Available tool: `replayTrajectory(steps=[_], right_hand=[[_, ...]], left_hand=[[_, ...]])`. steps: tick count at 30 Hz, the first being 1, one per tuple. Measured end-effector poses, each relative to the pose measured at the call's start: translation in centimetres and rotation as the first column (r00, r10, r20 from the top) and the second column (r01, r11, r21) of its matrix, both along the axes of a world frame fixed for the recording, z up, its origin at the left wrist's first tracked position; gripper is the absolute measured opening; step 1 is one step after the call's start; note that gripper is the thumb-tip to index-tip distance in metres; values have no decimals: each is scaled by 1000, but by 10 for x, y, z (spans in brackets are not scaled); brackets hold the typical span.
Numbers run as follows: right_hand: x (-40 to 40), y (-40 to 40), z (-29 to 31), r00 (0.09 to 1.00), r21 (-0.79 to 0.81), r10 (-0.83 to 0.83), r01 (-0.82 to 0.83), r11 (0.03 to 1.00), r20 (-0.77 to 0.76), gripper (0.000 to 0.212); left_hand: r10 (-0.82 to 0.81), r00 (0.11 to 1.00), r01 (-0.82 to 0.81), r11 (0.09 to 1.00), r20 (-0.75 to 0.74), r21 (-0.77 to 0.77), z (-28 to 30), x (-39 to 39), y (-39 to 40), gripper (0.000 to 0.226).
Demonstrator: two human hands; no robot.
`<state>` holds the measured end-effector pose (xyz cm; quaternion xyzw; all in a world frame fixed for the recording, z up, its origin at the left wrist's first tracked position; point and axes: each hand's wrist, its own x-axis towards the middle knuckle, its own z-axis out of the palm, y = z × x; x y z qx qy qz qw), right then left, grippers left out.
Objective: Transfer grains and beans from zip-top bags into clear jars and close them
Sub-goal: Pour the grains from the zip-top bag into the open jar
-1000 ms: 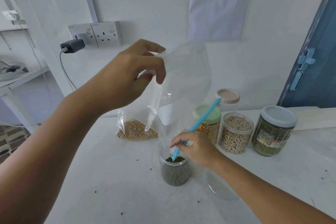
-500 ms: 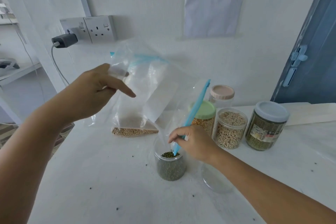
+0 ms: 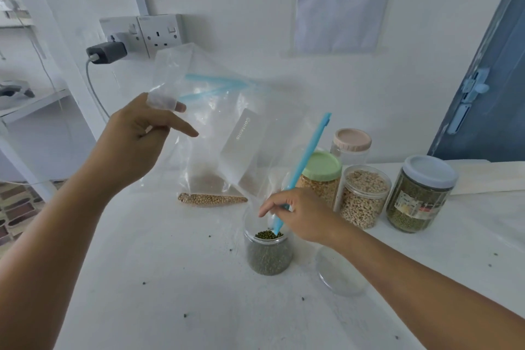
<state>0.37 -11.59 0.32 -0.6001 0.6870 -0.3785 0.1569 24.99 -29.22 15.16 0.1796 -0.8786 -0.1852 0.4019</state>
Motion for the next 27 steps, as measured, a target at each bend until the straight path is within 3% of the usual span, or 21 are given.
replayTrajectory(steps=[9,13,18,23,27], right_hand=[[-4,5,4,997,-77,13,-8,997,74,15],[-1,6,-3,999,-107,-2,8,994,52,17],[2,3,-5,1000,-138,-14,14,990,6,10],[7,-4,-10,1000,-175,-25,27,984,14,9],[10,-2,-15,998,-211,-24,34,977,53,10]], left_hand=[[1,993,16,989,-117,145,3,-3,-3,70],[-36,994,47,994,-105,98,30,-6,0,61],[-109,990,114,992,-87,50,58,-17,4,70],[-150,985,147,988,-80,-38,83,-32,23,51],[-174,984,179,974,43,-139,91,-39,39,56]])
